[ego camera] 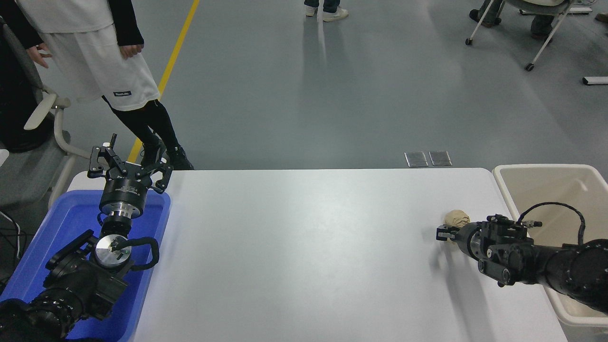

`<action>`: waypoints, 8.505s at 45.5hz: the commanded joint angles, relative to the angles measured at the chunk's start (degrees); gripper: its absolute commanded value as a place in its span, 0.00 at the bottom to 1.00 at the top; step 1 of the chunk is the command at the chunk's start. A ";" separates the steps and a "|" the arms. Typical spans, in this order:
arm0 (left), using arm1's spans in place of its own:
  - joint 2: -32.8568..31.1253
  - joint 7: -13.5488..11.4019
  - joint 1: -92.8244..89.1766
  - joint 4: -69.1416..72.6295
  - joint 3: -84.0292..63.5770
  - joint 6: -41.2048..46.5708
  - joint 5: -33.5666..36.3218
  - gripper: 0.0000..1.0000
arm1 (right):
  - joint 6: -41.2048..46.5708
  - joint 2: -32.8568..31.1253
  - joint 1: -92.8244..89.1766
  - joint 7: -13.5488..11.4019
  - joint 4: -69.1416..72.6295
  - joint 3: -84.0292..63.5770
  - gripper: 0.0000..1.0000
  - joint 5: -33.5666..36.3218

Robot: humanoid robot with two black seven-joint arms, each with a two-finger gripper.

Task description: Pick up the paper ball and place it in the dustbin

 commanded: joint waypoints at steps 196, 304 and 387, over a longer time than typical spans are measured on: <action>0.05 0.01 0.00 0.01 0.07 0.09 -0.01 0.99 | 12.09 -29.28 -7.99 0.05 -9.51 18.95 0.00 13.18; 0.05 0.01 0.00 0.01 0.07 0.00 -0.01 0.99 | -7.69 -26.37 -16.96 0.48 2.43 76.07 1.00 16.08; 0.05 0.01 0.00 0.01 0.07 0.00 -0.01 0.99 | 11.21 3.43 -26.28 28.34 16.23 97.61 1.00 16.09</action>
